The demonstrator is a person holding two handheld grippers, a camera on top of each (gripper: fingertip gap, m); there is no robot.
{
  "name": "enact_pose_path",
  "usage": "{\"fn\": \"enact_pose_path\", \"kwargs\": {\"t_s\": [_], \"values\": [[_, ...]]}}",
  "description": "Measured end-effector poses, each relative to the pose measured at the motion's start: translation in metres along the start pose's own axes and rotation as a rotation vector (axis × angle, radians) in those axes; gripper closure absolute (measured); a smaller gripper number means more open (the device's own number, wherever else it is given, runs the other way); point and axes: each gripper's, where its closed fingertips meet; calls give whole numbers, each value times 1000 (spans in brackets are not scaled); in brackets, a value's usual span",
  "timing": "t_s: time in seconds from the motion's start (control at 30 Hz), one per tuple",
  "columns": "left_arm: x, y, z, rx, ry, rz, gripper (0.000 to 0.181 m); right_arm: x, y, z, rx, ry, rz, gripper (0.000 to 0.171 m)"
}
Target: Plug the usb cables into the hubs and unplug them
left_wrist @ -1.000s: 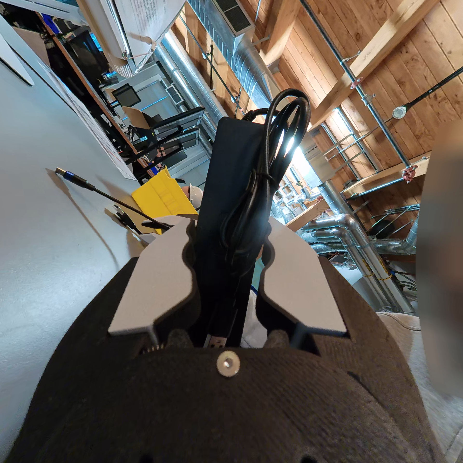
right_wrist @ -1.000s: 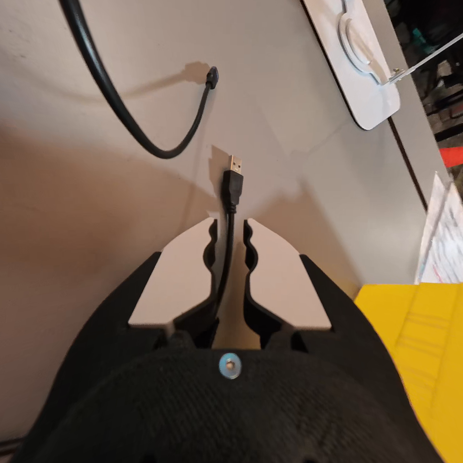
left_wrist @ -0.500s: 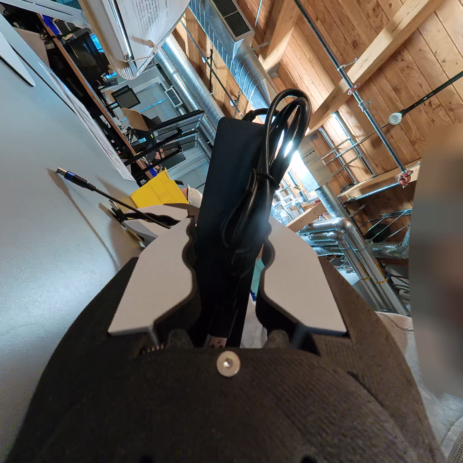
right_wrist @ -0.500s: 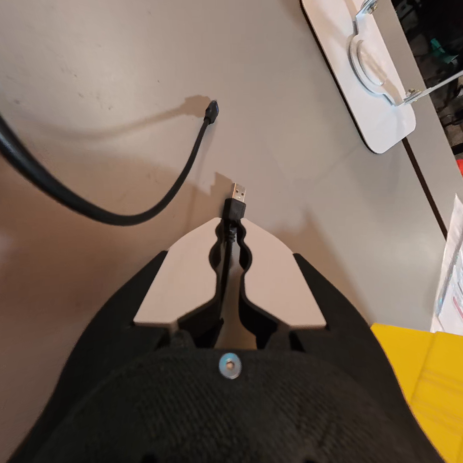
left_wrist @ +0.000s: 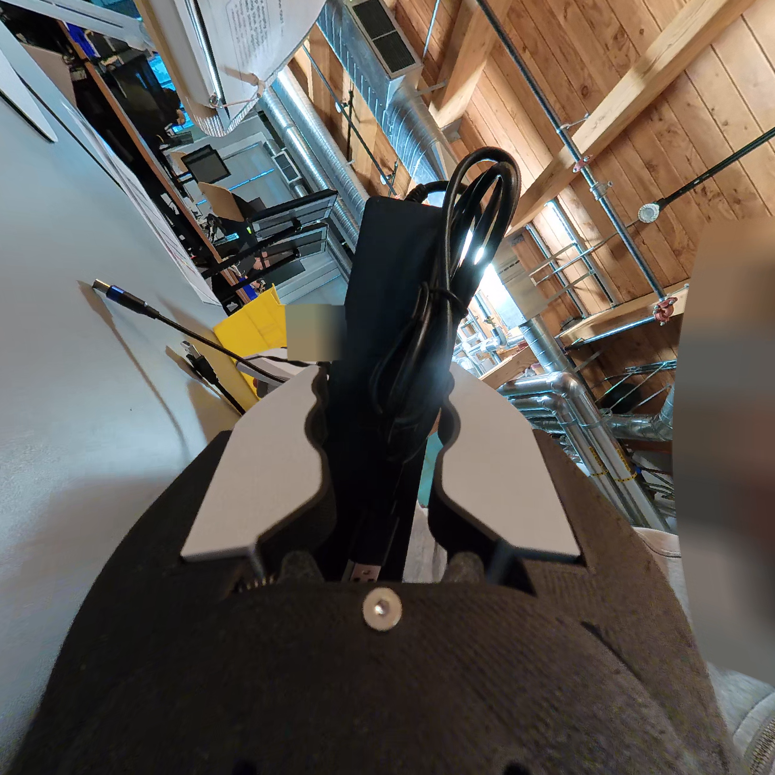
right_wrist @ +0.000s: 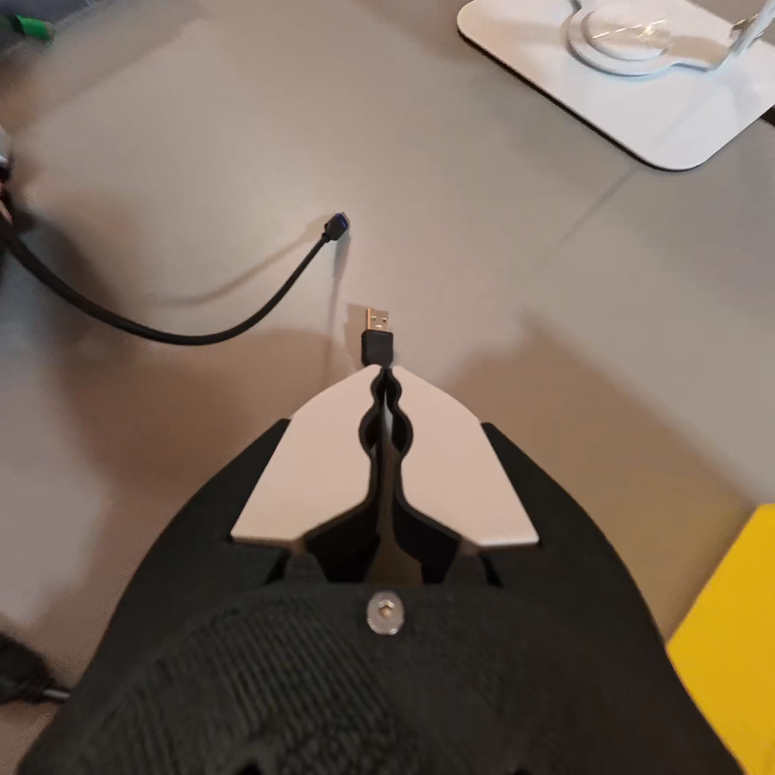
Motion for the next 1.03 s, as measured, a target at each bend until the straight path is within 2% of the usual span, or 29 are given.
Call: {"fn": "enact_pose_path", "kwargs": {"t_s": [0.13,0.27,0.37,0.57,0.7,0.83,0.97,1.03], "values": [[1,0,0,-1,-5,-4,131,-2,10,5,-97,-162,35,152],[1,-1,0,-2,-7,-6,130,-5,25,8,-206,-299,117,149],[1,-1,0,-4,-10,-7,130,-6,28,6,-226,-268,140,155],[1,-1,0,-6,-13,-8,130,-3,22,3,-137,-118,99,160],[0,-1,0,-5,-11,-5,130,15,3,-4,-119,-41,4,161],[0,-1,-1,-6,-8,2,131,46,-31,1,-116,-53,-137,162],[-3,1,-1,0,8,21,130,86,-75,44,-14,-167,-284,162],[-6,2,-1,6,26,40,130,97,-87,74,52,-259,-287,162]]}}
Point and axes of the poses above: each gripper's, where its closed fingertips meet, y out along the fingers, x out of its top, z = x × y across the jaws, and after that the axes turned 5 degrees about -x, right-handed
